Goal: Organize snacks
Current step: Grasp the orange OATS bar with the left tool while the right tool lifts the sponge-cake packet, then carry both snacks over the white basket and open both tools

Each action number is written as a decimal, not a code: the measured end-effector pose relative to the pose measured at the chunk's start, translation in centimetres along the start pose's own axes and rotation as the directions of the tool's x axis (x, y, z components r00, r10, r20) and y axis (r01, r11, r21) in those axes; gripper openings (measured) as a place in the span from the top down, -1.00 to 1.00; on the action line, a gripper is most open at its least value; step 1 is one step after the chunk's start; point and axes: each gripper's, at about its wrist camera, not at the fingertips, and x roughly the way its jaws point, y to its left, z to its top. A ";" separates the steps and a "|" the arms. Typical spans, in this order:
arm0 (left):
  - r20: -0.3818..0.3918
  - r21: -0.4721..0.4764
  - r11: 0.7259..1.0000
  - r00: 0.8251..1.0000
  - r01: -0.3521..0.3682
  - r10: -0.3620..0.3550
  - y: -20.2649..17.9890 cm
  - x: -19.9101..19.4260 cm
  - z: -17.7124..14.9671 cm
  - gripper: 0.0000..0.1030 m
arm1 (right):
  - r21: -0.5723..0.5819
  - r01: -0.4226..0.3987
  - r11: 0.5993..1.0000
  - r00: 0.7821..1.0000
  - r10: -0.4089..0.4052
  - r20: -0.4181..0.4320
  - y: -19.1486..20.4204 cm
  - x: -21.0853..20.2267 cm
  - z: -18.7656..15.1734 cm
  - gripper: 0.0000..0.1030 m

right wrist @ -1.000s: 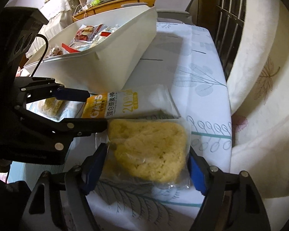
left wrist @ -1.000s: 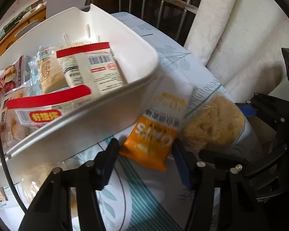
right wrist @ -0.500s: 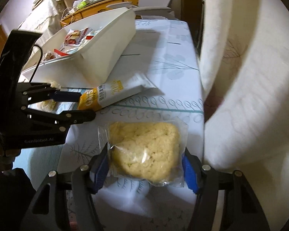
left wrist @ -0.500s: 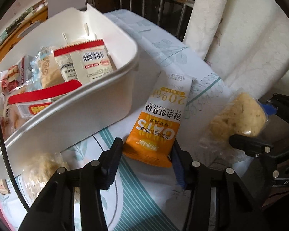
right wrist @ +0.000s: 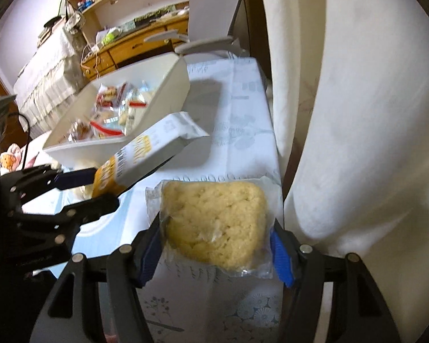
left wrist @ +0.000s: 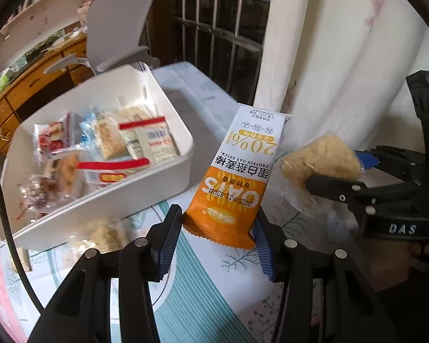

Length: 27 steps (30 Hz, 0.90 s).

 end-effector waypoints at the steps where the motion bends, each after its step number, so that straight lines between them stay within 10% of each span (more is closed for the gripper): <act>1: 0.011 -0.007 1.000 1.000 -0.002 0.002 0.3 -0.6 0.1 0.08 | 0.003 -0.002 1.000 1.000 0.002 0.009 0.1 -0.3 0.3 -0.28; 27: 0.100 -0.328 0.921 0.962 -0.210 0.255 12.2 -7.2 4.8 0.07 | -0.018 -0.209 0.978 0.976 0.210 0.064 8.9 3.0 12.8 -0.28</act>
